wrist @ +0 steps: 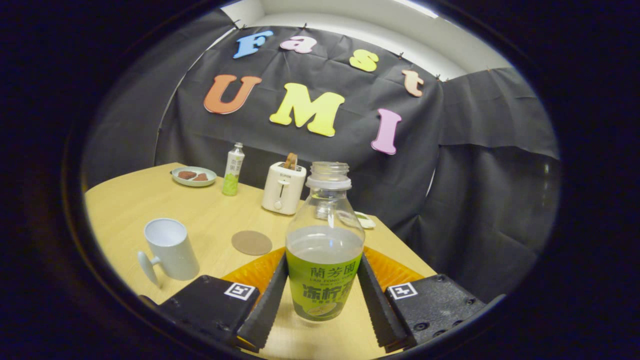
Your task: Take the bottle from table, then pour the juice into the cup, finally place the bottle on the coaster
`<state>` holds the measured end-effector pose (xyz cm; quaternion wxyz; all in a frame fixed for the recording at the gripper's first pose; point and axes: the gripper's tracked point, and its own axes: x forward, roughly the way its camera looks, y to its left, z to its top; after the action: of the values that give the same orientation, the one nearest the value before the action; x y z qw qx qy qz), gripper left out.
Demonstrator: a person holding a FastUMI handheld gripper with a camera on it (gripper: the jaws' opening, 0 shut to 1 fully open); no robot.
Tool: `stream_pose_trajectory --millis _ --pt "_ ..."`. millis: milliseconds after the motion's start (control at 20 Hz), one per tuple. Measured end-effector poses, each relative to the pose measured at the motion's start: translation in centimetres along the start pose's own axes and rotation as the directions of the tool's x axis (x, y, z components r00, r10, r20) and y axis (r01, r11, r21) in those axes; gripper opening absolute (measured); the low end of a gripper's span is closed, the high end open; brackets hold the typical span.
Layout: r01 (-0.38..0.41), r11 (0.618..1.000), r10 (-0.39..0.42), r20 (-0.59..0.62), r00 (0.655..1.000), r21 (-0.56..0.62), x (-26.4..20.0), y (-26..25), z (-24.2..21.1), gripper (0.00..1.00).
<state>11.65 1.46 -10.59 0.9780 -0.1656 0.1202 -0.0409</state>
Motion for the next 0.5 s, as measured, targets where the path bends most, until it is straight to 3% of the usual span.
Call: stream_pose_trajectory --millis 100,250,500 --pt "0.012 0.998 -0.011 0.012 1.0 -0.066 -0.3 0.0 0.9 0.82" --pt "0.089 0.982 -0.076 0.078 0.994 -0.167 -1.0 -0.9 3.1 0.82" --pt "0.215 0.911 -0.158 0.185 0.97 -0.352 -2.0 -0.9 5.9 0.82"
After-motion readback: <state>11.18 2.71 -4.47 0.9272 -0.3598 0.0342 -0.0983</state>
